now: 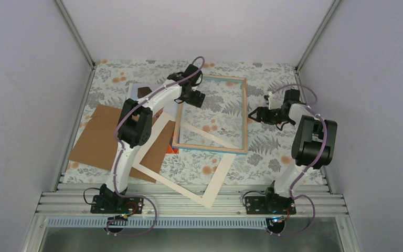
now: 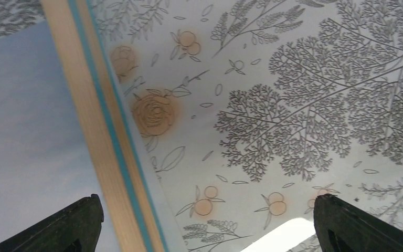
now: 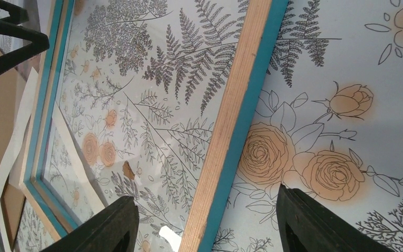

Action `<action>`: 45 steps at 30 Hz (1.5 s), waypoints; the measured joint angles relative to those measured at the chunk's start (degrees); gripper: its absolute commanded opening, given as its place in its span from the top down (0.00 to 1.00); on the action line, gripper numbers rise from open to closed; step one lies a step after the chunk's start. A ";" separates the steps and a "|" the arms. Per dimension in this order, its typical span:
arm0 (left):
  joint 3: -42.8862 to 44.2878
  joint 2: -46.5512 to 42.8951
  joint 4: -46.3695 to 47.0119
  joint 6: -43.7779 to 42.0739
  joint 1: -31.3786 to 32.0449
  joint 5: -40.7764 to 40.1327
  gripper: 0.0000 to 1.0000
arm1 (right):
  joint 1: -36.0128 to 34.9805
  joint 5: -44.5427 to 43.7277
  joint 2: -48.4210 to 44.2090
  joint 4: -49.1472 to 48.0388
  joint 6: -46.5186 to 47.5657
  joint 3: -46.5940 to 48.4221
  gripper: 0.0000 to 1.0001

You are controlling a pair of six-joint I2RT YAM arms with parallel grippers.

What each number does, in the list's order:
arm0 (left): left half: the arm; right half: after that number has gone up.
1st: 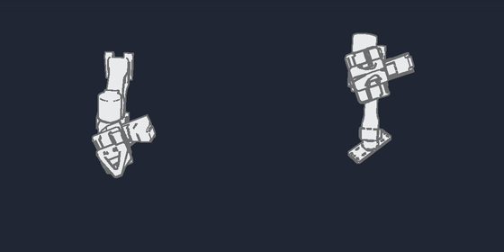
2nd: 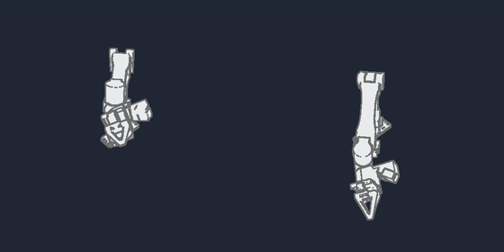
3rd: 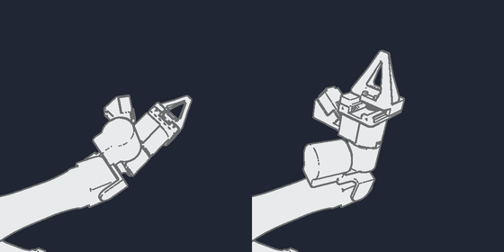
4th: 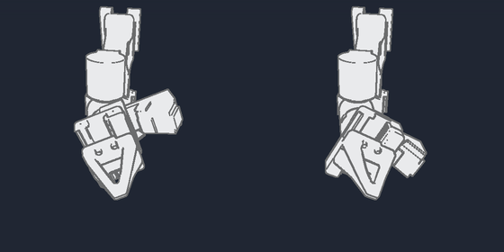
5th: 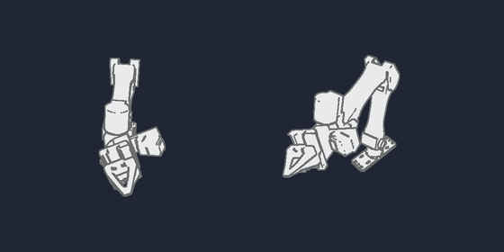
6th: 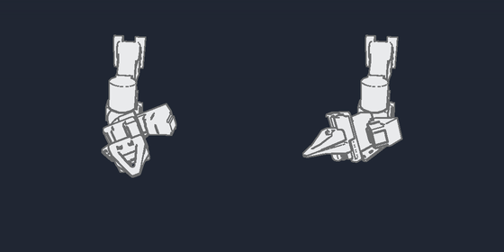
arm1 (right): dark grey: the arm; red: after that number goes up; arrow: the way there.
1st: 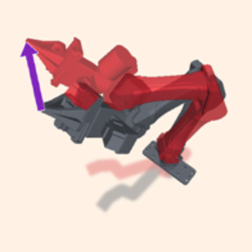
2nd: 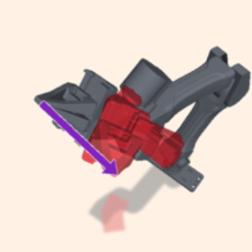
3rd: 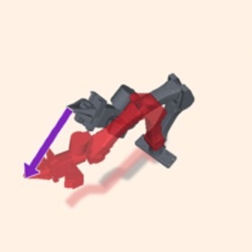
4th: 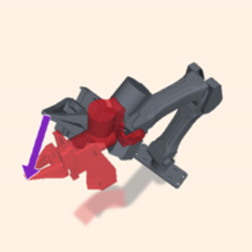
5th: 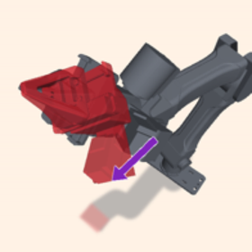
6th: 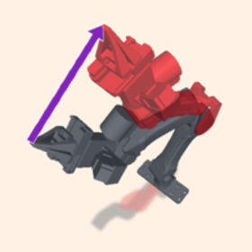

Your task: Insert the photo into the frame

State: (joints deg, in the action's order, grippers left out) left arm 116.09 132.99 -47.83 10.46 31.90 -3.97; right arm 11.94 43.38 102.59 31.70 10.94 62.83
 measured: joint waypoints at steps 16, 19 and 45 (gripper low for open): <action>-0.61 -1.33 0.37 -2.16 -0.79 -5.31 0.00 | 0.00 -0.57 -2.10 -0.39 0.61 -1.81 0.34; -1.53 -2.45 1.09 -2.73 -2.29 -5.77 0.00 | -0.02 -0.55 -2.82 -0.39 1.05 -1.81 0.34; -0.55 4.92 3.67 -2.27 -4.35 -9.62 0.00 | -0.96 -0.46 -3.21 -0.42 1.57 -1.81 0.33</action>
State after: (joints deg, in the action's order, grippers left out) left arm 115.55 137.91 -44.16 8.19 27.55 -13.58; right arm 10.98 42.92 99.37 31.29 12.51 61.01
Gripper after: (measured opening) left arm 0.999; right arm 0.665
